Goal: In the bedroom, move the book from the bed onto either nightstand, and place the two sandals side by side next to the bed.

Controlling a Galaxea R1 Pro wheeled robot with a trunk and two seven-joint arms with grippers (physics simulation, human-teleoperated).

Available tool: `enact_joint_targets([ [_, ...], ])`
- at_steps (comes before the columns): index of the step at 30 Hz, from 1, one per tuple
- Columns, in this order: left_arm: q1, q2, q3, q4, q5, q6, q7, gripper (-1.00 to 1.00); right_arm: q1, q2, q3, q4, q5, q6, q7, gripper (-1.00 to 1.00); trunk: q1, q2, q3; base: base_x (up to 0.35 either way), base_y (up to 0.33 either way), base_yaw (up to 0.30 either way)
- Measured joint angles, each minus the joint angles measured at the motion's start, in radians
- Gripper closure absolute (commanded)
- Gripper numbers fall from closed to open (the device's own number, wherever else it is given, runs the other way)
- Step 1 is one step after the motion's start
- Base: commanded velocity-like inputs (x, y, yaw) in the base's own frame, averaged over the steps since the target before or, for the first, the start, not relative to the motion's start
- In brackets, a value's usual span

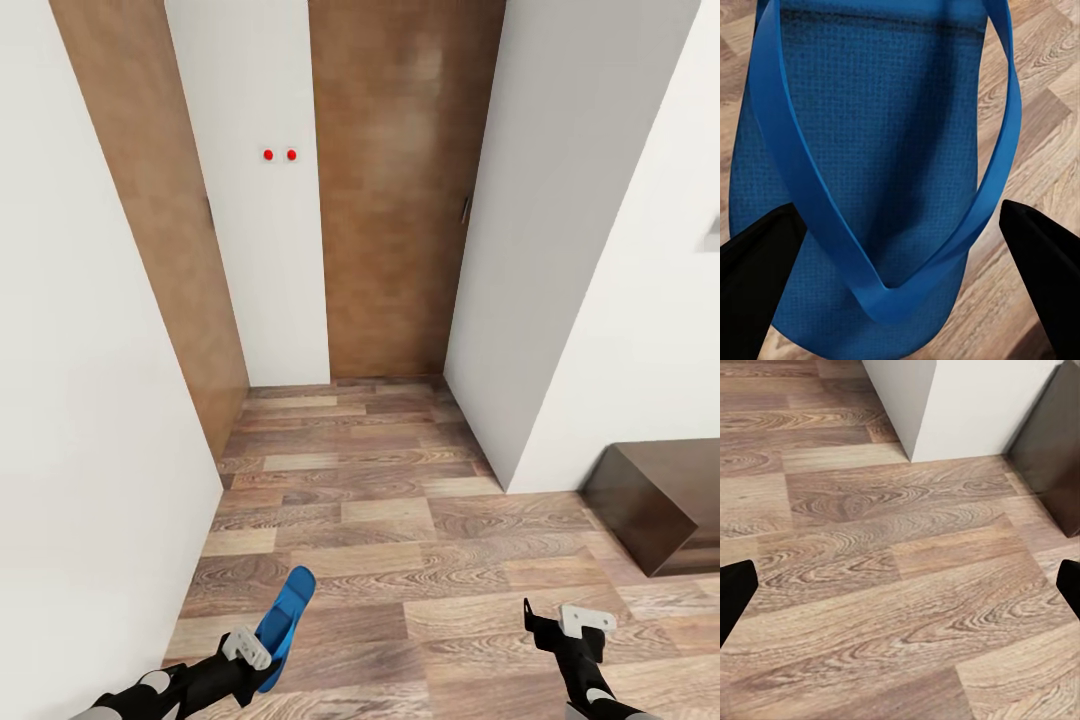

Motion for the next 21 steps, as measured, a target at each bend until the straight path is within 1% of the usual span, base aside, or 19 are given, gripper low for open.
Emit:
enact_joint_targets([
  [8, 0.0, 0.0, 0.0, 0.0, -0.001, 0.0, 0.0, 1.0, 0.0, 0.001, 0.0, 0.0, 0.0, 0.0, 0.001, -1.0, 0.0, 0.0, 0.0, 0.0, 0.0, 0.0],
  [14, 0.0, 0.0, 0.001, 0.0, -0.001, 0.0, 0.0, 1.0, 0.0, 0.001, 0.0, 0.0, 0.0, 0.001, 0.002, -1.0, -0.023, 0.042, 0.019, 0.0, 0.0, 0.0],
  [21, 0.0, 0.0, 0.0, 0.0, -0.001, 0.0, 0.0, 1.0, 0.0, 0.001, 0.0, 0.0, 0.0, 0.003, 0.002, -1.0, -0.023, 0.042, 0.019, 0.0, 0.0, 0.0],
])
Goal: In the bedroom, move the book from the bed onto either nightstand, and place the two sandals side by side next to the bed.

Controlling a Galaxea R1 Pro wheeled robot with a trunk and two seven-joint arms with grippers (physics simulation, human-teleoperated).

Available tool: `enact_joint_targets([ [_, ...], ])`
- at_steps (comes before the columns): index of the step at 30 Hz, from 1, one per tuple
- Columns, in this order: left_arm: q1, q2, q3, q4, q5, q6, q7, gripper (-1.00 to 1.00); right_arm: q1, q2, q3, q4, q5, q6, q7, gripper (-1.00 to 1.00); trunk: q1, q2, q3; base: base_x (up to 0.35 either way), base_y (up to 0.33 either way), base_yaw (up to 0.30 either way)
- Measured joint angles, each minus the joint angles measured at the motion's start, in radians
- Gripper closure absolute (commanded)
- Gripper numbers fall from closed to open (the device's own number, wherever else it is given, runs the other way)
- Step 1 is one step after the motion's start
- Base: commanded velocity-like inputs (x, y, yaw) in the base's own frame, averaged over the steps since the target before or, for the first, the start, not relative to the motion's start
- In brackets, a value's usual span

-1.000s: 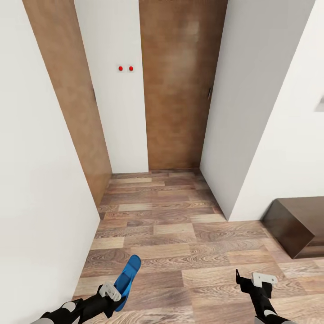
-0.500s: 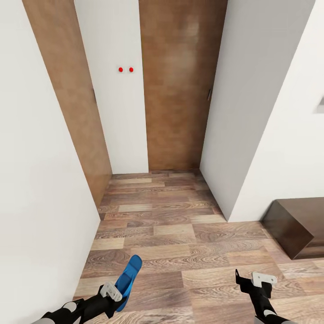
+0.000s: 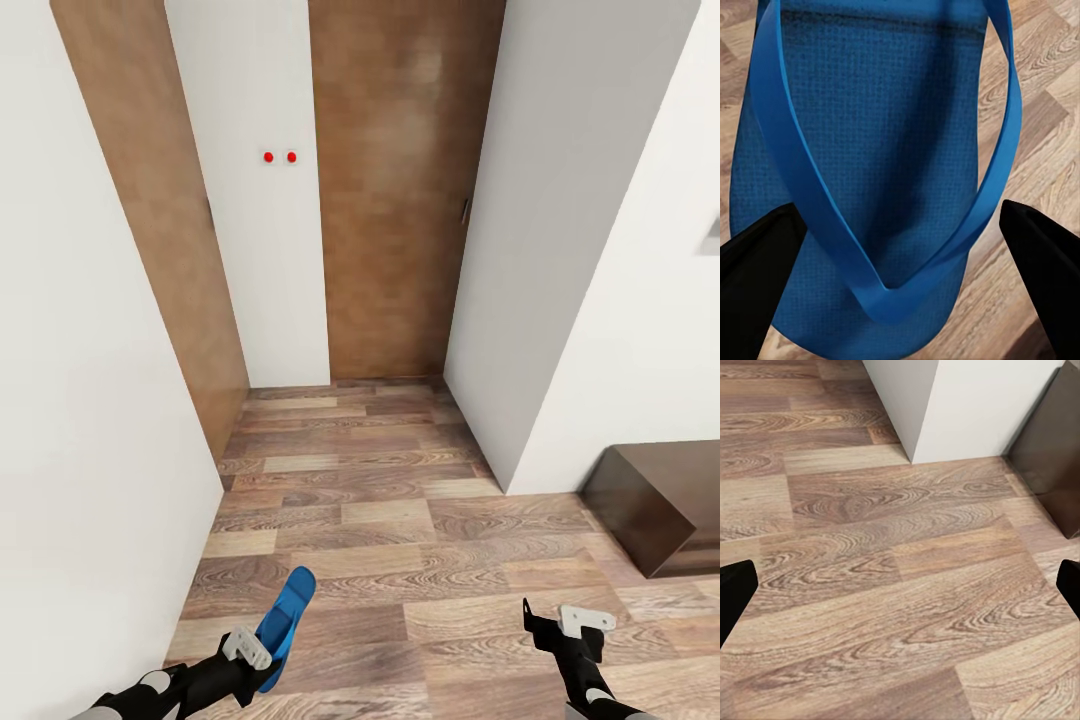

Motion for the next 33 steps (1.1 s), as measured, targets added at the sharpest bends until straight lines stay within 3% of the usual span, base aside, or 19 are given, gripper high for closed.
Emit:
enact_joint_targets([
  [14, 0.001, 0.0, -0.001, 0.0, 0.0, 0.0, 0.0, 1.0, 0.0, 0.0, 0.0, 0.0, 0.001, 0.002, -0.005, -1.0, 0.0, 0.0, -0.001, 0.0, 0.0, -0.021],
  [33, 0.001, -0.001, -0.001, 0.001, -0.001, 0.0, 0.0, 1.0, 0.001, 0.0, 0.0, 0.0, 0.001, 0.002, -0.003, -1.0, 0.0, 0.0, -0.011, 0.0, 0.0, -0.246],
])
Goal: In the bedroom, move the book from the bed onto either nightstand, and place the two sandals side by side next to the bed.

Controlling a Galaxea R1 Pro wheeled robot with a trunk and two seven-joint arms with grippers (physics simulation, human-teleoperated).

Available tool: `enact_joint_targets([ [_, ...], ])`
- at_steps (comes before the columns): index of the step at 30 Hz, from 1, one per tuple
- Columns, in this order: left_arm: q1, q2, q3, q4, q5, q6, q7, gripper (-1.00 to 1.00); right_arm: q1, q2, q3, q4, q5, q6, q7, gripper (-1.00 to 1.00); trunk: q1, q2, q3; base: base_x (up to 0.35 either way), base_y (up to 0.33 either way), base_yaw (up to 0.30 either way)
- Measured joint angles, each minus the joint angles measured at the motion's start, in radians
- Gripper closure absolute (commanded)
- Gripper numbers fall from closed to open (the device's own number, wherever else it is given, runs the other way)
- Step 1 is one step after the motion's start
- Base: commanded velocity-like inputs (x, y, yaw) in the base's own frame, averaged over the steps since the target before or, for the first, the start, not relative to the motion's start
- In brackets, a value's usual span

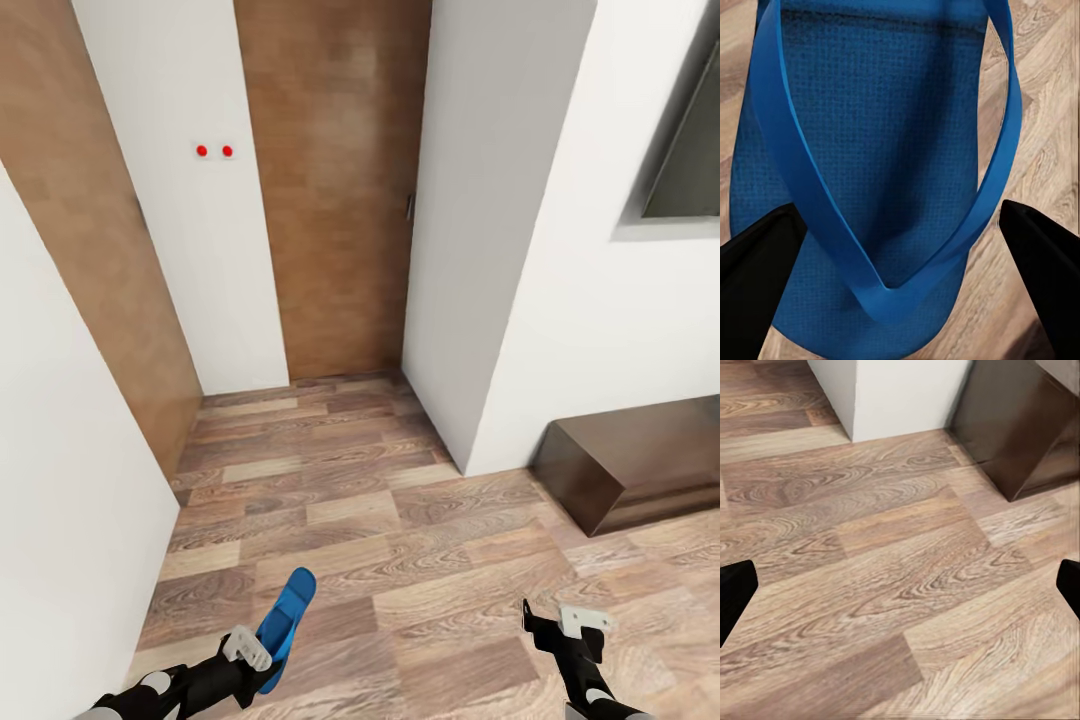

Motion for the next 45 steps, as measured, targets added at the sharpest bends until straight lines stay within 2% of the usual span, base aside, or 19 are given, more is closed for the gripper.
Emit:
enact_joint_targets([
  [45, 0.0, -0.007, 0.0, 0.0, 0.0, 0.0, 0.0, 1.0, 0.0, 0.0, 0.0, 0.0, 0.0, 0.0, 0.003, -1.0, 0.0, 0.0, -0.021, 0.0, 0.0, -0.261],
])
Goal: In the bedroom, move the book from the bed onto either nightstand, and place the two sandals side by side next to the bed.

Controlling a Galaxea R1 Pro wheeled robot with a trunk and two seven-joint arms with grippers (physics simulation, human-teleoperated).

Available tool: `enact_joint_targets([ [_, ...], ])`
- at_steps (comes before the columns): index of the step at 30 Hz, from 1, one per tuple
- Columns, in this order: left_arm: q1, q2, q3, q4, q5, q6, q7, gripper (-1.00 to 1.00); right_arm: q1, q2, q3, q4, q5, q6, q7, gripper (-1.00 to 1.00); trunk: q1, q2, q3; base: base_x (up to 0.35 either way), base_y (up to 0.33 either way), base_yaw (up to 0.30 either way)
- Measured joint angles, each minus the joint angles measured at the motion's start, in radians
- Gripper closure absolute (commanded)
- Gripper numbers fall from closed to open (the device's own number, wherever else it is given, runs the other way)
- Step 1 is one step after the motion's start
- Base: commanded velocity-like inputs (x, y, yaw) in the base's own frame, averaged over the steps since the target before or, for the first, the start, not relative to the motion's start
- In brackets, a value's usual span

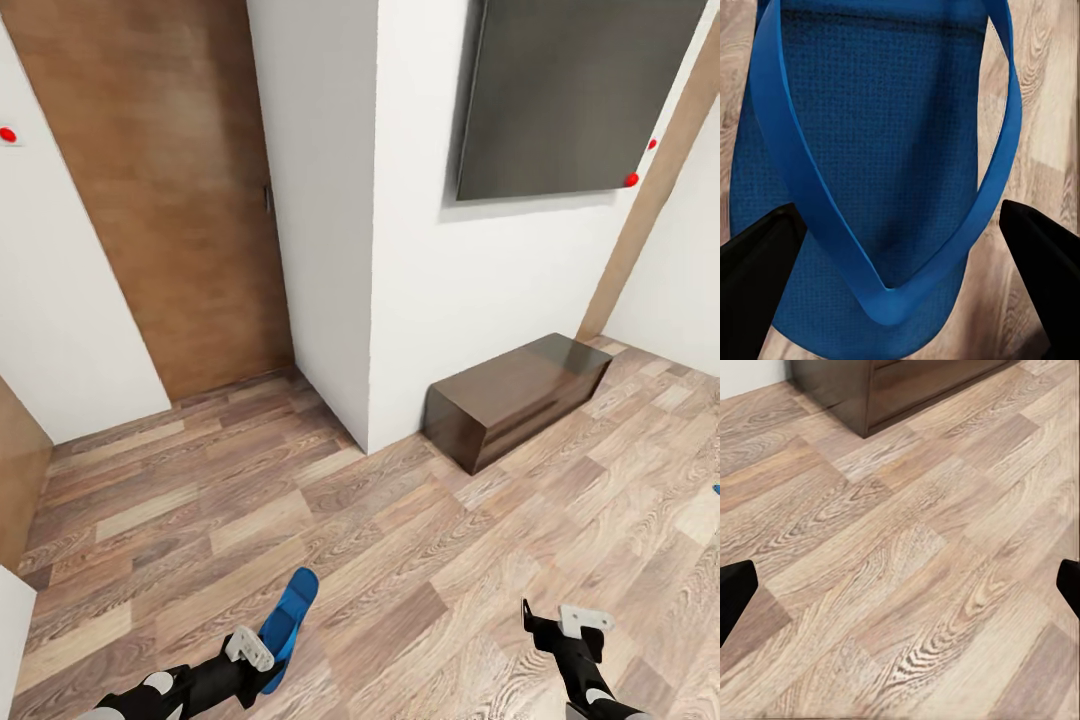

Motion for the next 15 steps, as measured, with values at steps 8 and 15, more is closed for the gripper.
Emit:
enact_joint_targets([
  [8, 0.0, 0.0, 0.0, 0.0, 0.0, 0.0, 0.0, 1.0, 0.0, 0.0, 0.0, 0.0, 0.0, 0.0, 0.0, -1.0, 0.0, 0.0, -0.004, 0.0, 0.0, -0.261],
  [15, 0.001, 0.0, 0.0, 0.0, 0.0, 0.0, 0.0, 1.0, 0.0, 0.0, 0.0, 0.0, 0.0, 0.0, -0.001, -1.0, 0.0, 0.0, -0.007, 0.0, 0.0, -0.261],
])
